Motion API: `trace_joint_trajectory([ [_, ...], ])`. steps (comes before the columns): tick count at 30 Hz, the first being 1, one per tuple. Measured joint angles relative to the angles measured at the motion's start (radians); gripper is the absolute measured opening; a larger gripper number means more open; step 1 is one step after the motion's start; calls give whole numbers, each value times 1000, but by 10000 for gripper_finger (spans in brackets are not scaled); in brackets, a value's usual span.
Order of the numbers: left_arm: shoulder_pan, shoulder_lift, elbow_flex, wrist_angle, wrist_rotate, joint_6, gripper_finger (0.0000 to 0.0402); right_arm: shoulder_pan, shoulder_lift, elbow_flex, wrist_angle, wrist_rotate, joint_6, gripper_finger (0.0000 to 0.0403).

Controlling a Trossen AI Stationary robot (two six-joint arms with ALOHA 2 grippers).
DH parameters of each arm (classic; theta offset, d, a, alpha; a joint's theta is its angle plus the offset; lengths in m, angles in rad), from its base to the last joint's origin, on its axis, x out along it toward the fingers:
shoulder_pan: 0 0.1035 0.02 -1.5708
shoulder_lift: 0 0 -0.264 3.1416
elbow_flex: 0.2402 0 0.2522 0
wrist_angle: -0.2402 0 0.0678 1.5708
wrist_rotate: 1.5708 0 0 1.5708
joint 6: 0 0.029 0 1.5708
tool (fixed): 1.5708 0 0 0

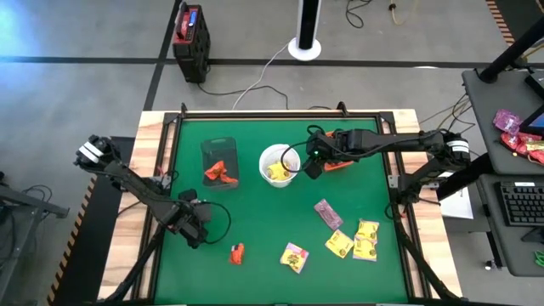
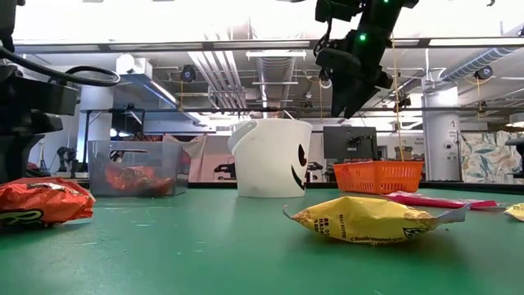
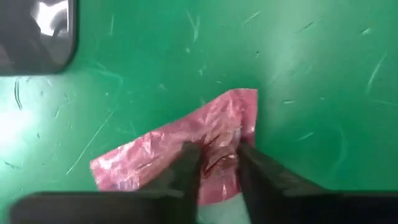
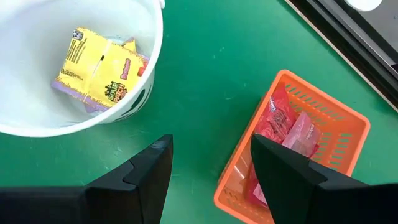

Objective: Sort candy by brand, put in halloween buckets
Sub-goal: Put the red candy into the orange bin

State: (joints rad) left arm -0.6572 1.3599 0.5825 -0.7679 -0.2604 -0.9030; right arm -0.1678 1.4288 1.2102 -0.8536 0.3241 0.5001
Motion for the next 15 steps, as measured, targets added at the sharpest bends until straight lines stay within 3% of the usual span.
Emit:
trace_joint_trajectory([
  [3, 1, 1, 17, 2, 3, 25, 16, 3, 0, 0, 0, 0, -3, 210],
  [9, -21, -14, 129, -12, 14, 158, 5, 38, 0, -1, 3, 0, -49, 210],
  [15, -55, -87, 298, -46, -108, 288, 1, 149, 0, -24, 127, 1, -118, 210],
])
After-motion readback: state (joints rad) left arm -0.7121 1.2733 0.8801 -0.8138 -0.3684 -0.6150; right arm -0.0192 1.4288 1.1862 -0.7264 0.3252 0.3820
